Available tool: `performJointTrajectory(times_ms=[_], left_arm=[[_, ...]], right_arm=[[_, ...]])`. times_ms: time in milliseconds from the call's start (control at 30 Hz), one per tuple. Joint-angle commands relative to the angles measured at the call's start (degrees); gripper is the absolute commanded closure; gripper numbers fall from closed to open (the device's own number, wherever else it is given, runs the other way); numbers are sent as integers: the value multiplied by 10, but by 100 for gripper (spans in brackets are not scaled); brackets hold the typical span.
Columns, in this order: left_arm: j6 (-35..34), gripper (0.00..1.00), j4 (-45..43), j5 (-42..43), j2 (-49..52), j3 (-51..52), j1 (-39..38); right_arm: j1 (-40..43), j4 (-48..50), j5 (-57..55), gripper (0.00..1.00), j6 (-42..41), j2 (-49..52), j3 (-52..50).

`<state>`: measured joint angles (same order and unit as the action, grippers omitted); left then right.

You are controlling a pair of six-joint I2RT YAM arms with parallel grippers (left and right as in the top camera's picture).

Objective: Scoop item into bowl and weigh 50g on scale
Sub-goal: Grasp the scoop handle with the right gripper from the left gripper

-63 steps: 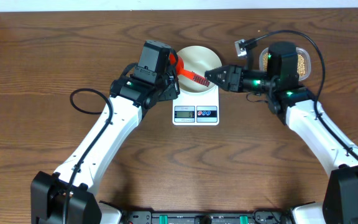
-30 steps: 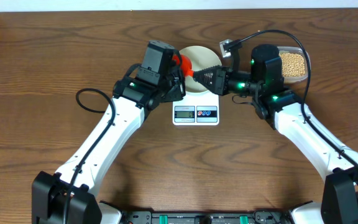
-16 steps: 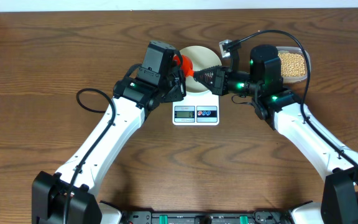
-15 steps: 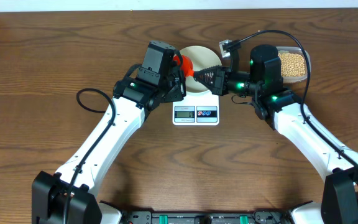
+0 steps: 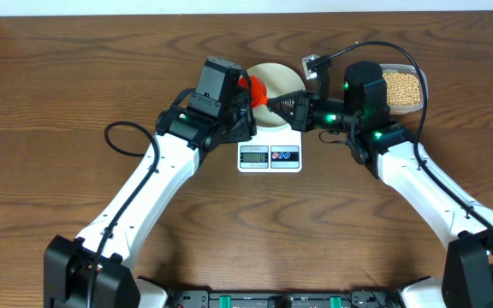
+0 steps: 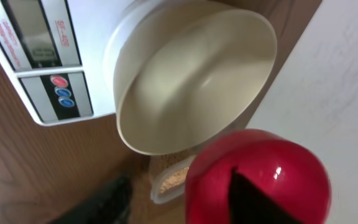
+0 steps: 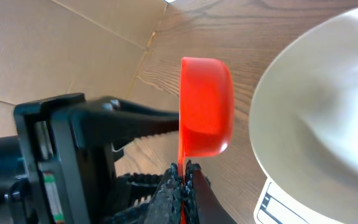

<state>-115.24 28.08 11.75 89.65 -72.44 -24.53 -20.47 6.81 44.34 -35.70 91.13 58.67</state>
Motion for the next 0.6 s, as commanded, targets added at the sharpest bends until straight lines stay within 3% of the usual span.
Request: performJointTrajectory(times_ms=[0,100,433,567], left_arm=[[56,40,2,-2,2,-3,0],[148,33,2,-2,2,-3,0],[554,32,2,-2,2,-3,0],[639,33,1,-2,2,-3,0]], right_arm=[[12,-18,-23,99,10,-2,5],[24,-32,-36,99,11,-2,5],[38,-33,-37,99,59,-2,5],[38,-35,-37,99,81,-2,5]])
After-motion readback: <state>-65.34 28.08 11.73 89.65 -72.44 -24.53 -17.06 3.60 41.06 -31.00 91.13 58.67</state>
